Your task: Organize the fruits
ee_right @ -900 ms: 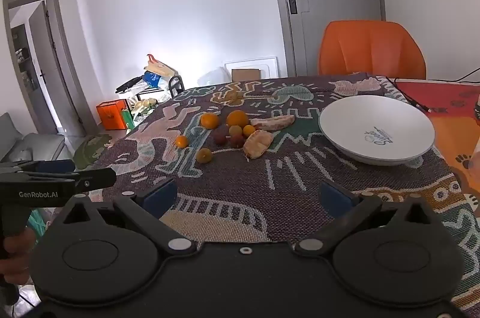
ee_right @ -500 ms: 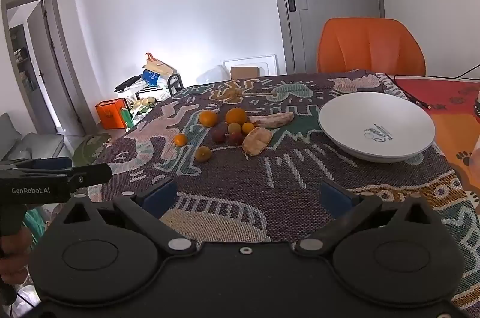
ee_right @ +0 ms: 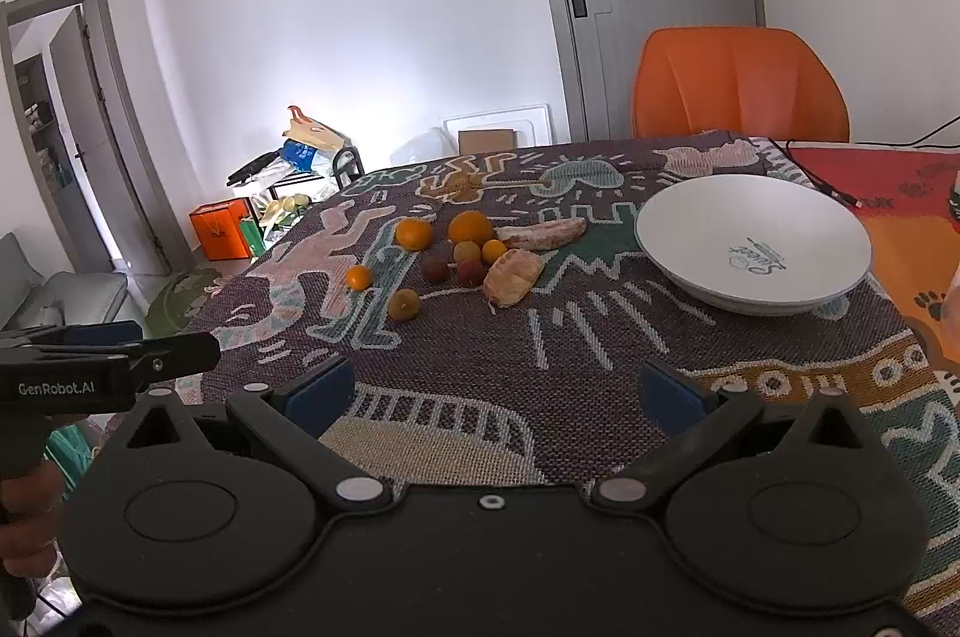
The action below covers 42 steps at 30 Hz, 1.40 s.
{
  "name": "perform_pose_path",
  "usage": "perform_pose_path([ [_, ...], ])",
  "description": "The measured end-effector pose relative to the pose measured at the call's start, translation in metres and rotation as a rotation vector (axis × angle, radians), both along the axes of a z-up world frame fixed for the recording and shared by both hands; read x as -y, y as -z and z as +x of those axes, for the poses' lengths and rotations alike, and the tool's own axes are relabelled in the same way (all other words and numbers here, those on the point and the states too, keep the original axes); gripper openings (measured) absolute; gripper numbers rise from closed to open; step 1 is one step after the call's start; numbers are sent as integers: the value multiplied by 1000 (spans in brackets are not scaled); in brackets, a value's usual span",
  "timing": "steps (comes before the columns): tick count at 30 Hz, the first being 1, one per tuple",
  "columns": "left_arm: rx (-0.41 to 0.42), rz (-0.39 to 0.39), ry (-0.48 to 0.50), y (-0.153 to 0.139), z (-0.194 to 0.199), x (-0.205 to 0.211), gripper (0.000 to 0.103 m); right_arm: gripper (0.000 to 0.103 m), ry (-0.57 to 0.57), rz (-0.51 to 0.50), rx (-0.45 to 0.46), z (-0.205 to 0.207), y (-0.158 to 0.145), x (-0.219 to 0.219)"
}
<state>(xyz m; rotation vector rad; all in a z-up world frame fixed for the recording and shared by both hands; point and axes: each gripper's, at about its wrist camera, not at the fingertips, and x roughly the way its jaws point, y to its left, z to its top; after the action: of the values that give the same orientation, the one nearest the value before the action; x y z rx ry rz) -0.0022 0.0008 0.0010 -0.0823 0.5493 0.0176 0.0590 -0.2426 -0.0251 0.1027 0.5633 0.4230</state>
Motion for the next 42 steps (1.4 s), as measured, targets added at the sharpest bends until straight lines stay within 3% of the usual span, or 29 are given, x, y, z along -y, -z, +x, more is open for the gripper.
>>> perform_pose_path([
  [42,-1,-1,1,0,1,-1,100,103,-4,7,6,-1,-2,0],
])
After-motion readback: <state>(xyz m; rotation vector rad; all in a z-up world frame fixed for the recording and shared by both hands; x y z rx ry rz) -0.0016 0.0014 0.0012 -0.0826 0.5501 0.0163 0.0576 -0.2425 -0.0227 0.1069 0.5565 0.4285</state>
